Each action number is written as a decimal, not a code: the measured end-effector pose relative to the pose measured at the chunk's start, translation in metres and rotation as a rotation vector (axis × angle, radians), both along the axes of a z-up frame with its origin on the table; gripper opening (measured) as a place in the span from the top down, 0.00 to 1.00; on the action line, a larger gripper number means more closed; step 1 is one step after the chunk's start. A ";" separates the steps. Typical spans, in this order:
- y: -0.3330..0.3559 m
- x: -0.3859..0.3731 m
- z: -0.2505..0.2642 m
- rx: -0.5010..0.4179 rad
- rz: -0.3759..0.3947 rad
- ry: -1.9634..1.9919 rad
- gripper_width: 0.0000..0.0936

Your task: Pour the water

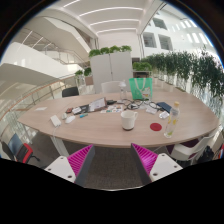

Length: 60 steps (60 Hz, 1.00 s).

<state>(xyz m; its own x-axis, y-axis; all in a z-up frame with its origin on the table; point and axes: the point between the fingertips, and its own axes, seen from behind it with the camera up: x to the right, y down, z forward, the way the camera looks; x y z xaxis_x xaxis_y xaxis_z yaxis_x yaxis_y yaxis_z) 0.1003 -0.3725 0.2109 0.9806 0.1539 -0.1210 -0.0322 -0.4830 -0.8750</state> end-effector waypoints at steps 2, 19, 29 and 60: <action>0.004 0.006 -0.005 0.004 -0.006 -0.028 0.17; 0.027 0.062 -0.029 0.049 -0.152 -0.011 0.17; 0.091 0.165 -0.045 0.187 -0.255 -0.090 0.18; 0.307 0.306 -0.138 0.311 -0.336 -0.071 0.39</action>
<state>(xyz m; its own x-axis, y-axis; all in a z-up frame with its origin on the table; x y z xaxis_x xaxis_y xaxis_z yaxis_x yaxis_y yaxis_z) 0.4060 -0.0654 0.0724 0.9865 -0.1558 -0.0498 -0.0765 -0.1707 -0.9824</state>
